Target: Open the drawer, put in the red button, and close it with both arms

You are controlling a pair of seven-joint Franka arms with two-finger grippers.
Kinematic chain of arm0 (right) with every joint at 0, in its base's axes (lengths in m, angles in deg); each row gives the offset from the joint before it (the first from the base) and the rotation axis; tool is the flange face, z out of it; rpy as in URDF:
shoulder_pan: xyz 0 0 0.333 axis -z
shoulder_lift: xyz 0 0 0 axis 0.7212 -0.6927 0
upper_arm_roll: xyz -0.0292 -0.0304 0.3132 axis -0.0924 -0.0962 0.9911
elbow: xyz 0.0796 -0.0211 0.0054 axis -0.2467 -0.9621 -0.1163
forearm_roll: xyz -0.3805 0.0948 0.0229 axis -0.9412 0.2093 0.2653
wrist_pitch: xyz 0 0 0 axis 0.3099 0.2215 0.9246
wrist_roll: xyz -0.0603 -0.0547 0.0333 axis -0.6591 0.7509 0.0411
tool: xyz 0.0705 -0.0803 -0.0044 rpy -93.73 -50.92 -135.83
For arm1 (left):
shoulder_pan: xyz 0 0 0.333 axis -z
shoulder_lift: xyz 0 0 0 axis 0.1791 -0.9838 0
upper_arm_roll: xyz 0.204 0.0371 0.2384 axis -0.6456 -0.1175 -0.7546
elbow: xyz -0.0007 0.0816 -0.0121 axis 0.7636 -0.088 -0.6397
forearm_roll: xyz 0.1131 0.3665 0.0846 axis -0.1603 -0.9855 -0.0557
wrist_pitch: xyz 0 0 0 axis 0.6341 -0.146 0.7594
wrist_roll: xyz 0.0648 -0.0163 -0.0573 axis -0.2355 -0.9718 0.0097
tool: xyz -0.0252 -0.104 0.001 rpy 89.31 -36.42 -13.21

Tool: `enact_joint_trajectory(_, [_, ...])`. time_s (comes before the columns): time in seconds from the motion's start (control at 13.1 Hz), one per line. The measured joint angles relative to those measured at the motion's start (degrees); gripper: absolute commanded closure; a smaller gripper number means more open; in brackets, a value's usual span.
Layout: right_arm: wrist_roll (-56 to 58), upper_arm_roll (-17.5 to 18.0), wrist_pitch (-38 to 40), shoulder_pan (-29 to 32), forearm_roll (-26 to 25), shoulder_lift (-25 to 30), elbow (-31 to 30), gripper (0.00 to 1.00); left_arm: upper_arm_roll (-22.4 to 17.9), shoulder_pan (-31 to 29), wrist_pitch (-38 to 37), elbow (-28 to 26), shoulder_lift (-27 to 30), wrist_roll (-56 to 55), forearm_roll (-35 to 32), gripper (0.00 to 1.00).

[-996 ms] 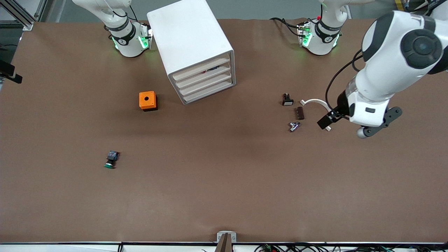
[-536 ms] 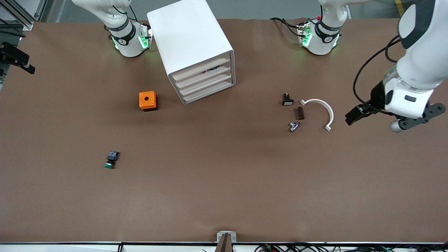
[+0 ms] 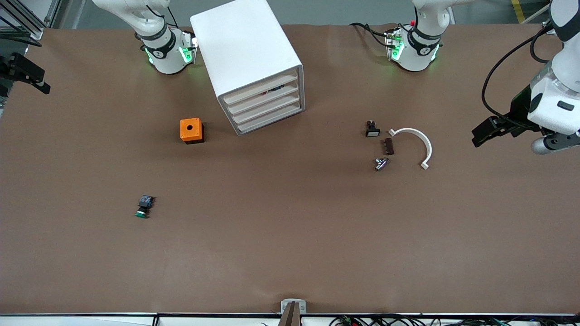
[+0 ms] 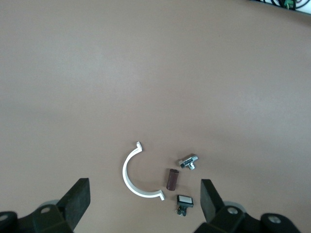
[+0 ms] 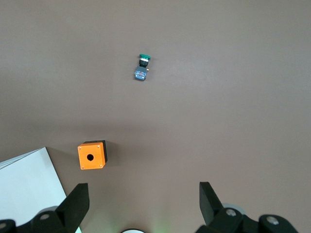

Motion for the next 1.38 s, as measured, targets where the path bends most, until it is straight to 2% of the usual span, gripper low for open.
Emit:
enact_joint_trajectory(0.46, [-2.78, 0.00, 1.61, -0.01, 0.28, 0.00, -0.01, 0.00, 0.06, -0.71, -4.42, 0.00, 1.75, 4.68, 0.00, 0.00])
enact_joint_trajectory(1.07, [-4.01, 0.12, 2.01, -0.14, 0.44, 0.00, -0.01, 0.00, 0.11, -1.05, -6.43, -0.06, 5.12, 10.64, 0.00, 0.00])
enact_joint_trajectory(1.15, [-4.03, 0.12, 2.01, -0.14, 0.45, 0.00, -0.01, 0.00, -0.57, -0.63, -6.78, -0.07, 5.21, 11.30, 0.00, 0.00])
enact_joint_trajectory(1.38, [-4.17, 0.13, 2.01, -0.15, 0.47, 0.00, -0.01, 0.00, -6.00, 4.38, -7.81, -0.10, 5.33, 13.97, 0.00, 0.00])
